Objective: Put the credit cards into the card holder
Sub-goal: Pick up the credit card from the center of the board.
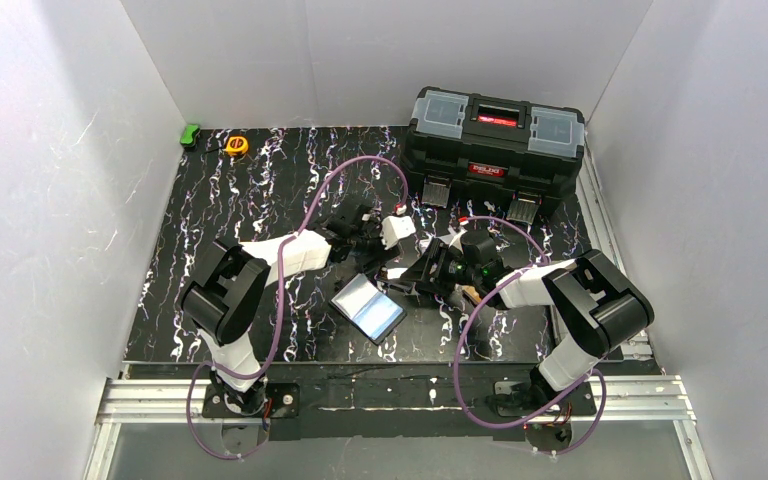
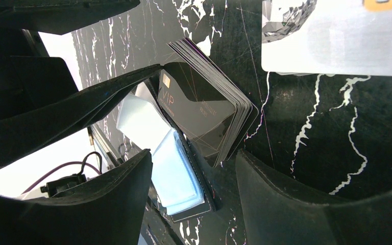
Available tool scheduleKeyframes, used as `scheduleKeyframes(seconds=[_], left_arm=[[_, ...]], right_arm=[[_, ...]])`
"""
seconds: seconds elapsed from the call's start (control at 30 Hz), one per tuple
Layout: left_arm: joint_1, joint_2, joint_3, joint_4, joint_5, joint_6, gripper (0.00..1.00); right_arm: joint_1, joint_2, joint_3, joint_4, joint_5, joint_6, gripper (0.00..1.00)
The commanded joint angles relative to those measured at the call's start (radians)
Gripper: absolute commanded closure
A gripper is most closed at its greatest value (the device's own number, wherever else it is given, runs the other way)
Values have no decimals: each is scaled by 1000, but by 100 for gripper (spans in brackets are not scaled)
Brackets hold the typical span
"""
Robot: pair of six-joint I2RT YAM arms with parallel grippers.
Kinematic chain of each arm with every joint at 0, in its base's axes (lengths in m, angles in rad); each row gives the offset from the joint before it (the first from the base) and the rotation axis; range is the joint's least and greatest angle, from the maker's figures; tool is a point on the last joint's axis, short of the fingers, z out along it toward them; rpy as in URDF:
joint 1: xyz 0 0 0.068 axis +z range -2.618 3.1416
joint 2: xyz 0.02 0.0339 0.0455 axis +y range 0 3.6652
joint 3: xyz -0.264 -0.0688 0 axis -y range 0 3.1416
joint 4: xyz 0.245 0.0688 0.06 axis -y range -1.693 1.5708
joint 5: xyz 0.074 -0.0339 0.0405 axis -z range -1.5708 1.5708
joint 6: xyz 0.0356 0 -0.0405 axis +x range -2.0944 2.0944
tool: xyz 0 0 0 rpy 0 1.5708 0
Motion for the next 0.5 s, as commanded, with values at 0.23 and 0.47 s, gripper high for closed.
scheduleKeyframes(seconds=[0.23,0.47], left_arm=[[6,0,8,17,-42,-44,51],[7,4,-7,40,-60,-58,52]], right_arm=[[2,12,-21,-21,16,-7,32],[2,20,-21,-7,9,-1,33]])
